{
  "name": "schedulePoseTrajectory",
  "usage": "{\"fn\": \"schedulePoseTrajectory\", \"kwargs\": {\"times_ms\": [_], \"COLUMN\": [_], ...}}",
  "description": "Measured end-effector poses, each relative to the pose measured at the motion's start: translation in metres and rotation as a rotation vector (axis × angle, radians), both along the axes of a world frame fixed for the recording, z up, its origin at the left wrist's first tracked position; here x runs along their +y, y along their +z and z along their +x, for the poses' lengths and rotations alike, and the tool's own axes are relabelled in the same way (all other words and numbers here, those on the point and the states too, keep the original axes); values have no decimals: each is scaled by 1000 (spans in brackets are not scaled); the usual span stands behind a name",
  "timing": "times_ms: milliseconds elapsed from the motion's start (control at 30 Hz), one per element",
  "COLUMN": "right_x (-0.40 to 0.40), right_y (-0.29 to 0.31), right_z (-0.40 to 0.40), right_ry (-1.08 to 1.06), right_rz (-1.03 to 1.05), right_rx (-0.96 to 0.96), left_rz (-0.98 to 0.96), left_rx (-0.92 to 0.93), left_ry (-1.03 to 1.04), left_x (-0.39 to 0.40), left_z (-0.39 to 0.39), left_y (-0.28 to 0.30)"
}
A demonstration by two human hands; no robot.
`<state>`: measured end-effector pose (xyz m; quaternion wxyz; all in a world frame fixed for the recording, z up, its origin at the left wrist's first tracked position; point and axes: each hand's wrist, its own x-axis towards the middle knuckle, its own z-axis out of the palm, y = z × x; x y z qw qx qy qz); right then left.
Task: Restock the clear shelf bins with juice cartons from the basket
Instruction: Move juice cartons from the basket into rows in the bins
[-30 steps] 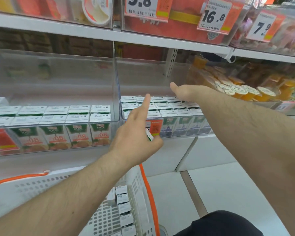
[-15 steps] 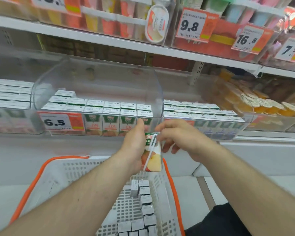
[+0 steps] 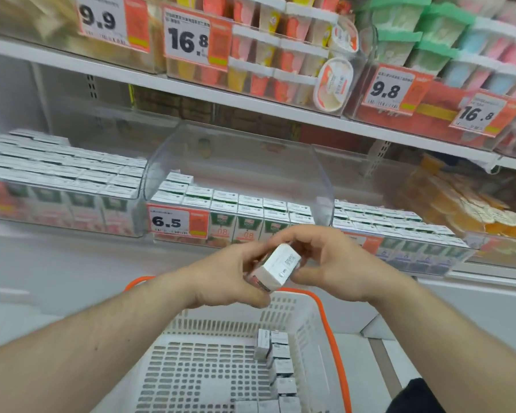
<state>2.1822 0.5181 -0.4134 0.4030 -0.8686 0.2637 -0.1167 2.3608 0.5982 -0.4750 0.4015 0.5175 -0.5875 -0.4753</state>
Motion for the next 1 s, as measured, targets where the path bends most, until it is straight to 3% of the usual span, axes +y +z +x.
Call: {"fn": "schedulePoseTrajectory", "kwargs": {"times_ms": [100, 200, 367, 433, 533, 633, 700, 833, 1000], "right_x": [3, 7, 29, 36, 34, 17, -12, -81, -115], "right_y": [-5, -2, -3, -9, -16, 4, 26, 35, 4], "right_z": [22, 42, 75, 88, 105, 115, 124, 169, 225], "right_ry": [-163, -434, -465, -376, -334, -366, -406, -319, -179], "right_rz": [6, 211, 407, 331, -37, -335, -446, -566, -534], "right_rx": [-179, -407, -307, -181, -47, -134, -137, 136, 391], "left_rz": [-107, -234, -378, -457, -505, -566, -505, -86, 92], "left_rx": [-59, -126, -188, -307, -376, -451, -666, -1187, -1224], "left_ry": [238, 504, 813, 862, 875, 853, 862, 678, 536], "left_x": [3, 5, 4, 1, -3, -6, -5, 0, 0], "left_z": [7, 19, 32, 37, 47, 62, 74, 87, 89], "left_y": [-4, -17, -29, -28, -28, -19, -11, -7, -13]}}
